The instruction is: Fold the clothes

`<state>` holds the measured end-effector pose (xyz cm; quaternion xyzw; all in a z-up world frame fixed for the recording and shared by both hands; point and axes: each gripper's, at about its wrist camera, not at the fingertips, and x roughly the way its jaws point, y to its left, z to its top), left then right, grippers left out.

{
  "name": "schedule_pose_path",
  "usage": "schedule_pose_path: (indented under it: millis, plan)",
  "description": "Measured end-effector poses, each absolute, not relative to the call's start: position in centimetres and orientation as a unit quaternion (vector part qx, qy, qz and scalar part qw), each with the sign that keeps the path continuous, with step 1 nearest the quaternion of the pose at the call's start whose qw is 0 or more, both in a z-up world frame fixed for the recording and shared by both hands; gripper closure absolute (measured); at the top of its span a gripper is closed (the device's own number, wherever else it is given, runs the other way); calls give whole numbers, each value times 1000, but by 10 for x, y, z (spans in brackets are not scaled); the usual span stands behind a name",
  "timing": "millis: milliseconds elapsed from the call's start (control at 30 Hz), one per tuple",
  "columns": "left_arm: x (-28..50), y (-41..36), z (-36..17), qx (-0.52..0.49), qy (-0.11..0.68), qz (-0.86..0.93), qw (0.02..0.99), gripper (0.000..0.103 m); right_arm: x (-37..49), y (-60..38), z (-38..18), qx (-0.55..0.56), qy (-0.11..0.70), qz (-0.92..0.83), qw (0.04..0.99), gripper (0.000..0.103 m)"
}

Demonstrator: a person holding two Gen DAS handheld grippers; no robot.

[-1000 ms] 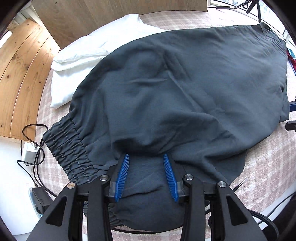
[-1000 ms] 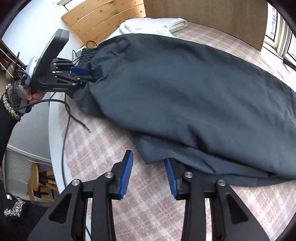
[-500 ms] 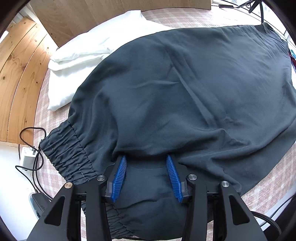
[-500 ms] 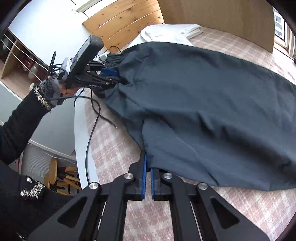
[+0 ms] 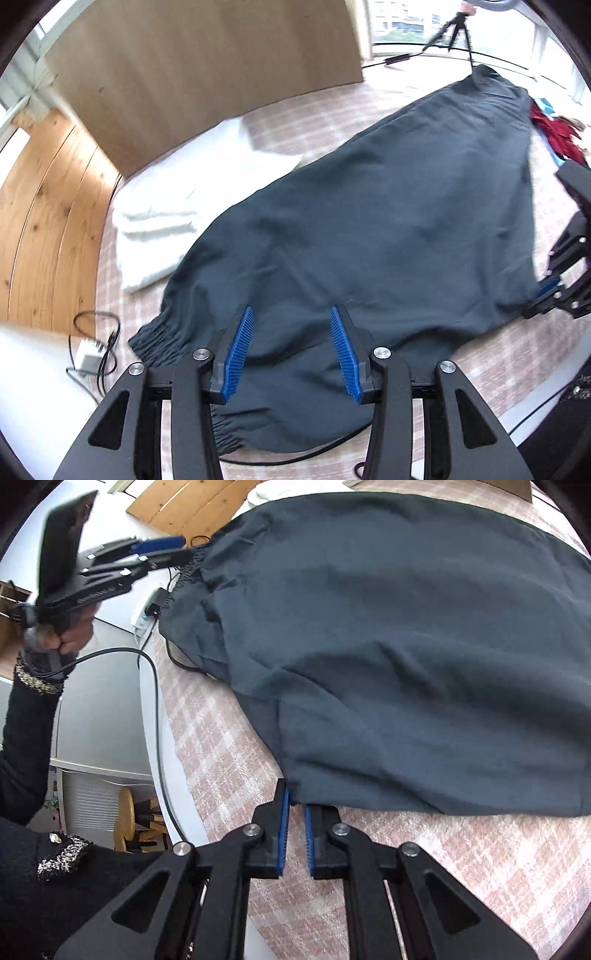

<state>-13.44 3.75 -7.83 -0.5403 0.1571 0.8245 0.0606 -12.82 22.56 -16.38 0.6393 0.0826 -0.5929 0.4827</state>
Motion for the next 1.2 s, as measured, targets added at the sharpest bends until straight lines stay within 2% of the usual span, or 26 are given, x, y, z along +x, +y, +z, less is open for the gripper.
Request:
schedule_pose_path:
  millis: [33, 167, 333, 367, 500, 633, 733, 900, 1033, 1200]
  plan:
    - [-139, 57, -82, -540, 158, 822, 86, 61, -127, 231, -161, 647, 82, -588, 478, 80]
    - [-141, 142, -110, -537, 177, 806, 177, 61, -135, 290, -128, 634, 25, -621, 460, 80]
    - [-126, 219, -159, -564, 206, 756, 260, 61, -200, 421, -90, 609, -32, -716, 339, 80]
    - [-123, 224, -164, -569, 214, 749, 263, 56, -219, 452, -86, 605, -45, -734, 305, 80]
    - [-119, 231, -158, -579, 231, 743, 245, 59, -295, 575, -78, 581, -110, -790, 159, 80]
    - [-122, 238, -139, -584, 231, 744, 227, 58, -369, 669, -92, 565, -247, -781, 99, 80]
    - [-125, 243, -135, -593, 230, 741, 217, 58, -409, 690, -110, 571, -299, -758, 103, 80]
    - [-123, 236, -138, -609, 239, 732, 190, 58, -438, 679, -131, 595, -300, -741, 87, 79]
    - [-128, 238, -142, -617, 253, 721, 189, 58, -443, 671, -145, 611, -292, -732, 77, 68]
    - [-126, 234, -146, -625, 256, 713, 190, 58, -444, 678, -155, 620, -291, -727, 37, 67]
